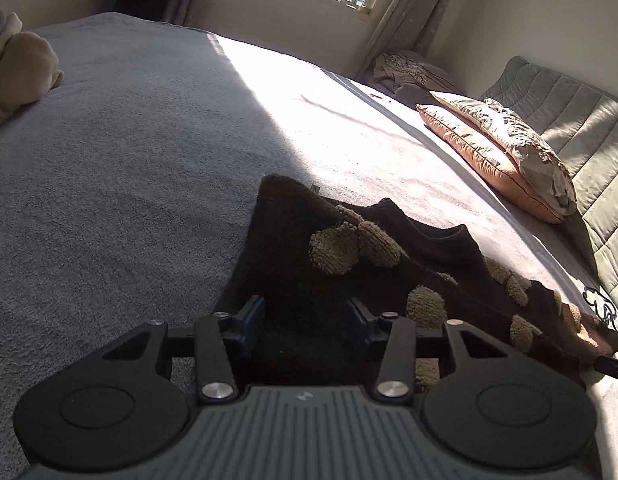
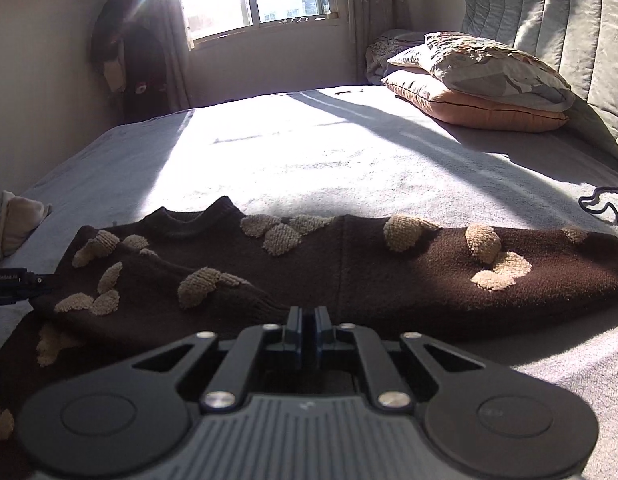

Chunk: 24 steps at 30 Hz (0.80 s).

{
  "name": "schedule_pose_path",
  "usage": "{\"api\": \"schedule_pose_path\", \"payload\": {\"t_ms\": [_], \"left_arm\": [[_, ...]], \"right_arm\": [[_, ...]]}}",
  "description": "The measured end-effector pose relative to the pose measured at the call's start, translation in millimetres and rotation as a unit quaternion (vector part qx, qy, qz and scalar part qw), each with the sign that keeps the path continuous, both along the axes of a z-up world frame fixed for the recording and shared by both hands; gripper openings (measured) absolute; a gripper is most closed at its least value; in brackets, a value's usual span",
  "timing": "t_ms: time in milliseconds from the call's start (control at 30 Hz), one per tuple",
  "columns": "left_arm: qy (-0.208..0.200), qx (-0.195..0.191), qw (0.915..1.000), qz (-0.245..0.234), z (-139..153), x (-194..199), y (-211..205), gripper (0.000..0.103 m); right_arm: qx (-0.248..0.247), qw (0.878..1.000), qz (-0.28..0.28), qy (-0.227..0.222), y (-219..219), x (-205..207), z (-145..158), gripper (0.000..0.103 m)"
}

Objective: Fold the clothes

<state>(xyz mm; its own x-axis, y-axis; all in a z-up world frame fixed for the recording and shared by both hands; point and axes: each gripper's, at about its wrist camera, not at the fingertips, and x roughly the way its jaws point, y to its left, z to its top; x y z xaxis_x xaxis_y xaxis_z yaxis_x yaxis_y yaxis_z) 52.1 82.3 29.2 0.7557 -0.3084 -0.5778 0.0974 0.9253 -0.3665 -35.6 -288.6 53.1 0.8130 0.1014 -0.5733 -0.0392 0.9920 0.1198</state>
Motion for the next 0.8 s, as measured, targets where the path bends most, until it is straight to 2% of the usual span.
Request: {"api": "schedule_pose_path", "payload": {"t_ms": [33, 267, 333, 400, 433, 467, 533, 600, 700, 733, 767, 800], "left_arm": [[0.005, -0.004, 1.0, 0.005, 1, 1, 2, 0.047], [0.019, -0.02, 0.9996, 0.011, 10, -8, 8, 0.047], [0.02, 0.001, 0.9998, 0.009, 24, -20, 3, 0.048], [0.009, 0.041, 0.9991, -0.004, 36, -39, -9, 0.054], [0.008, 0.047, 0.9989, -0.006, 36, -48, -13, 0.058], [0.01, 0.049, 0.9987, -0.005, 34, -56, -16, 0.06], [0.051, 0.033, 0.9981, -0.005, 20, -65, -20, 0.062], [0.076, 0.019, 0.9969, -0.006, 5, -66, -20, 0.062], [0.063, 0.031, 0.9975, -0.002, 3, -66, -21, 0.062], [0.06, 0.031, 0.9977, 0.0, 4, -66, -21, 0.062], [0.059, 0.03, 0.9978, 0.001, 4, -66, -20, 0.063], [0.06, 0.029, 0.9978, 0.001, 3, -65, -20, 0.063]], "right_arm": [[-0.006, 1.0, 0.017, -0.001, 6, 0, -1, 0.008], [-0.052, 0.994, 0.052, 0.078, 27, 18, -29, 0.013], [-0.045, 0.996, 0.033, 0.073, 19, 17, -23, 0.017], [-0.036, 0.997, 0.018, 0.07, 8, 15, -19, 0.018], [-0.032, 0.997, 0.01, 0.07, 2, 14, -18, 0.02], [-0.026, 0.997, -0.005, 0.071, -5, 14, -18, 0.026], [-0.002, 0.996, -0.055, 0.073, -30, 14, -16, 0.035], [0.05, 0.989, -0.118, 0.073, -64, 13, -13, 0.043], [0.143, 0.967, -0.201, 0.07, -113, 6, -15, 0.043], [0.16, 0.961, -0.215, 0.068, -121, 2, -15, 0.043], [0.171, 0.958, -0.222, 0.065, -126, -1, -15, 0.043], [0.16, 0.963, -0.208, 0.061, -121, -2, -13, 0.043]]}}
